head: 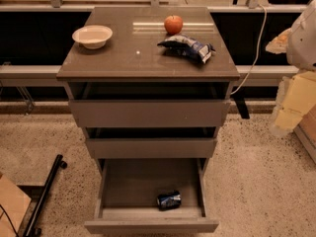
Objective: Pick pepsi can from bottom drawer and place on counter
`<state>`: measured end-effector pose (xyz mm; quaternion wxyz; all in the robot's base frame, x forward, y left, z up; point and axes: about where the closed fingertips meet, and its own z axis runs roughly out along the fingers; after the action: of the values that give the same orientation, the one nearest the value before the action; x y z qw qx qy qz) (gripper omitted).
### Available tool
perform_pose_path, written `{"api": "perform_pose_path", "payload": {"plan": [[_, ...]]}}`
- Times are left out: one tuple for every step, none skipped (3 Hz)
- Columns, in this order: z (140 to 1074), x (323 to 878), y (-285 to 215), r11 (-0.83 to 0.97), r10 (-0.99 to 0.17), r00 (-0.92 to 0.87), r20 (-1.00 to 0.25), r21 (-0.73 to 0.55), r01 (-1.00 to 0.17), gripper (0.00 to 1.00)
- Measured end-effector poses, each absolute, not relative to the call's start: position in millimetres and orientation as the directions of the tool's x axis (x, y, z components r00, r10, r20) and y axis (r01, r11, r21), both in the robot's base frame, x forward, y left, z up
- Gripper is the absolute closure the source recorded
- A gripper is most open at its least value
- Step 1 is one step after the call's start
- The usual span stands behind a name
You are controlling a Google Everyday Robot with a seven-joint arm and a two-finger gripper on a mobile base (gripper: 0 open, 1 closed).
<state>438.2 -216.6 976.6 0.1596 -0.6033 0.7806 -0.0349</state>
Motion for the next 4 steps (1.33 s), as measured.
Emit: {"api": "perform_pose_path", "payload": {"plan": [[977.6, 438.4, -216.0, 0.272, -0.952, -0.221, -0.21, -0.255, -0.928, 0.0], [966.6, 440.8, -215.8, 0.283, -0.947, -0.223, -0.229, -0.274, -0.919, 0.0], [927.5, 447.5, -220.6, 0.293, -0.939, -0.214, -0.269, -0.305, -0.906, 0.0], [931.2, 458.1, -219.4, 0.303, -0.936, -0.208, -0.284, -0.347, -0.888, 0.0]]}}
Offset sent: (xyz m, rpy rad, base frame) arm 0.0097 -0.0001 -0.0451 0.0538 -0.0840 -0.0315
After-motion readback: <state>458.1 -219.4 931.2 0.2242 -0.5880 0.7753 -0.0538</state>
